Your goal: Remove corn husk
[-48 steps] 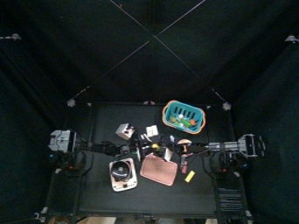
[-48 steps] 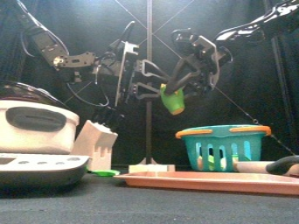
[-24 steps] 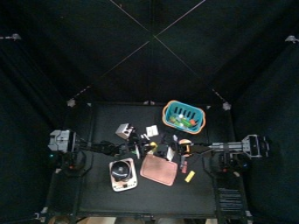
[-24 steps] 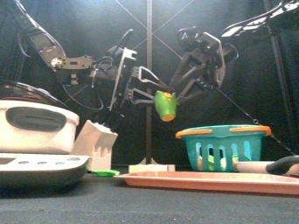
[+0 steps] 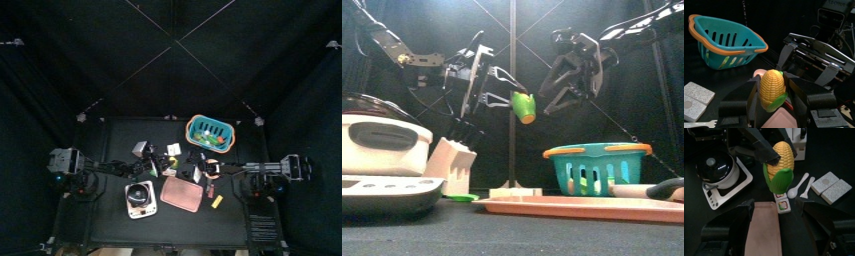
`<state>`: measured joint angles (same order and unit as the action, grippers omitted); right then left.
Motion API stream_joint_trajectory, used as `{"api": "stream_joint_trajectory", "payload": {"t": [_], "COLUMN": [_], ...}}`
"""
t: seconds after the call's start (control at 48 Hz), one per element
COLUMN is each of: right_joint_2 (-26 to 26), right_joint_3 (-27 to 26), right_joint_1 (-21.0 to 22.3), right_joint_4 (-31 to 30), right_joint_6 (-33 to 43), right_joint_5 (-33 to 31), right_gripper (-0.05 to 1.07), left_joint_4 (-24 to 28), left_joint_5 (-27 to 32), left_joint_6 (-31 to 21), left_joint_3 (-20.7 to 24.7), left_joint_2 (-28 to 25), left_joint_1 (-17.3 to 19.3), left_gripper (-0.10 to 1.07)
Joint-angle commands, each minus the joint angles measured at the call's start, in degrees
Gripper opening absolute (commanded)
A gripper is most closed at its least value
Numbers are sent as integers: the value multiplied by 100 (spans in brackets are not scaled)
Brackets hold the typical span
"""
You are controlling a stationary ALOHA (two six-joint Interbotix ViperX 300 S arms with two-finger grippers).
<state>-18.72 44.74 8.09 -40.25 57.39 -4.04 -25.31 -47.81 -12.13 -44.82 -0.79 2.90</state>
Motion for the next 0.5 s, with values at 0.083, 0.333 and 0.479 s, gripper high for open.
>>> {"api": "stream_joint_trajectory", "payload": {"t": [0.083,0.333,0.479], "right_joint_2": [35,299,360], "right_joint_3": [-220,-387,-396], "right_joint_1": [211,237,229], "right_joint_4": [-44,-149,-158], "right_joint_6": [9,-35,-44], "right_joint_5": [114,422,457], "right_gripper": [96,96,94], "left_joint_4": [26,26,26], "left_joint_5": [-26,-70,-88], "left_joint_6": [0,0,9], "left_joint_3": [53,70,70], "left_joint_2": [158,141,132], "left_joint_1": [-88,-220,-220], "left_gripper": [41,41,41]}}
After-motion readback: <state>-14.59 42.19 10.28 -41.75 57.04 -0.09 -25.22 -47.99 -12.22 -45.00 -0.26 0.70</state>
